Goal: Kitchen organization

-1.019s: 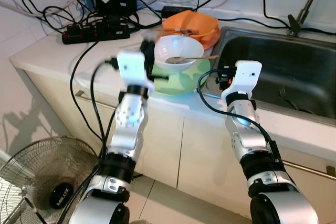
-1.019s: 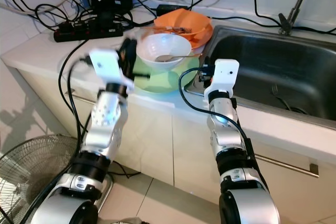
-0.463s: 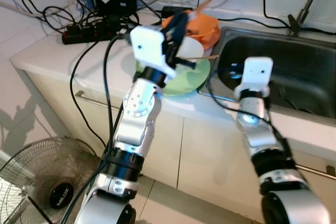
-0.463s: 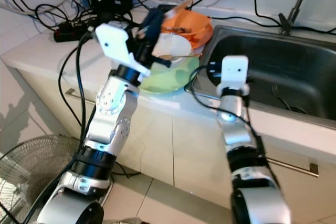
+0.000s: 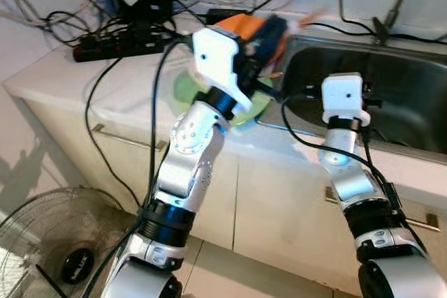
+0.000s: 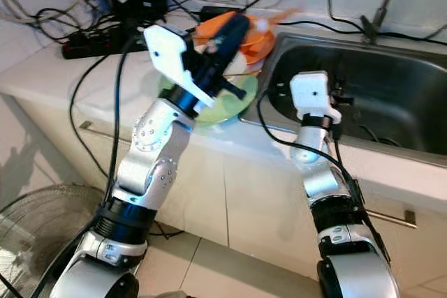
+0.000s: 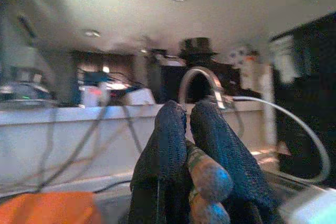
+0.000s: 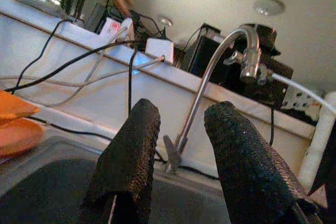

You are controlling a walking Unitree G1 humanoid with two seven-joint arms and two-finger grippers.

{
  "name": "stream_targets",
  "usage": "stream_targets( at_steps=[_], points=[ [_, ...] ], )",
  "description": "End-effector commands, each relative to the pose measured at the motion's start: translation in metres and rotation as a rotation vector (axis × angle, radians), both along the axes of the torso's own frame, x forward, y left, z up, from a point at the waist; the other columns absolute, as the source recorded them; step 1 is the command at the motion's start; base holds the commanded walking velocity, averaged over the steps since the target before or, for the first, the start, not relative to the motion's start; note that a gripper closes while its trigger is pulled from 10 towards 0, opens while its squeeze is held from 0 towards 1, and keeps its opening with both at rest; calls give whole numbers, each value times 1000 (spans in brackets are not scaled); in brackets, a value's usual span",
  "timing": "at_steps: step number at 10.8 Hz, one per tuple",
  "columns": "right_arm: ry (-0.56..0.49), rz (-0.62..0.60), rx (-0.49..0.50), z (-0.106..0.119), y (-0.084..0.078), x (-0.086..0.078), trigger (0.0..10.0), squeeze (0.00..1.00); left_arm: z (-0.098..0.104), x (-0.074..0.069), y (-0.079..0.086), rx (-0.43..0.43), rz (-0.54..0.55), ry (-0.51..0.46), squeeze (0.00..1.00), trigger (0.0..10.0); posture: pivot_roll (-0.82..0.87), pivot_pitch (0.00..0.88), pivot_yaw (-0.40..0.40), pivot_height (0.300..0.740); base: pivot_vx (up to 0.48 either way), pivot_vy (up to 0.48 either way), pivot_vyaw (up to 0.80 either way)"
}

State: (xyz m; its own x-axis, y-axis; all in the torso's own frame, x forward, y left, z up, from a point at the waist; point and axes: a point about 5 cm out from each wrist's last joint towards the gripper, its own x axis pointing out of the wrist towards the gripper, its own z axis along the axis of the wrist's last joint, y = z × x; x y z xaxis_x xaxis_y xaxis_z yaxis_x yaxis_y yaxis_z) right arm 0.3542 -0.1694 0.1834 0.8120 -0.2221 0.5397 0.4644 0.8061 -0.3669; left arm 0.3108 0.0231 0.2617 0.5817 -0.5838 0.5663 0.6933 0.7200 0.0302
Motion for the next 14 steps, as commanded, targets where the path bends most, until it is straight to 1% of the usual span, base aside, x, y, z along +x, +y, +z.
stream_targets(
  at_steps=[1,3,4,5,6,7,8,9,10,11,12,13,14],
  points=[
    [-5,-1,-12,-1,4,-2,10000,0,2,-5,-3,9,-41,-5,0,10000,51,0,69,740,0,0,0],
    [0,23,-9,-3,11,-3,10000,0,1,-8,-5,20,-86,15,0,10000,54,0,75,740,0,0,0],
    [55,97,127,-9,15,0,10000,0,1,-8,-5,18,-85,21,0,10000,51,0,76,740,0,0,0],
    [84,131,266,-12,14,1,10000,0,1,-8,-3,11,-79,23,0,10000,53,0,74,740,0,0,0],
    [111,224,461,-12,14,4,10000,0,6,-7,1,-22,-64,22,0,10000,54,0,73,740,0,0,0],
    [104,242,553,-10,10,5,10000,0,9,-6,4,-41,-59,21,0,10000,54,0,71,740,0,0,0],
    [85,256,696,-7,1,7,10000,0,13,-5,8,-71,-47,19,0,10000,54,0,70,740,0,0,0],
    [37,252,847,-1,-12,8,10000,0,18,-3,14,-118,-33,23,0,10000,52,0,70,740,0,0,0],
    [12,257,918,1,-19,8,10000,0,19,-2,18,-138,-25,27,0,10000,52,0,70,740,0,0,0],
    [-68,261,1056,13,-39,8,10000,0,21,0,24,-153,-15,33,0,10000,53,0,69,740,0,0,0],
    [-125,309,1171,23,-48,8,10000,0,20,0,26,-188,-24,54,0,10000,48,0,71,740,0,0,0],
    [-127,383,1226,28,-44,10,10000,0,20,1,27,-189,-24,60,0,10000,48,0,71,740,0,0,0],
    [-159,606,1319,44,-28,10,10000,0,18,1,25,-185,-27,69,0,10000,46,0,70,740,0,0,0]
  ],
)
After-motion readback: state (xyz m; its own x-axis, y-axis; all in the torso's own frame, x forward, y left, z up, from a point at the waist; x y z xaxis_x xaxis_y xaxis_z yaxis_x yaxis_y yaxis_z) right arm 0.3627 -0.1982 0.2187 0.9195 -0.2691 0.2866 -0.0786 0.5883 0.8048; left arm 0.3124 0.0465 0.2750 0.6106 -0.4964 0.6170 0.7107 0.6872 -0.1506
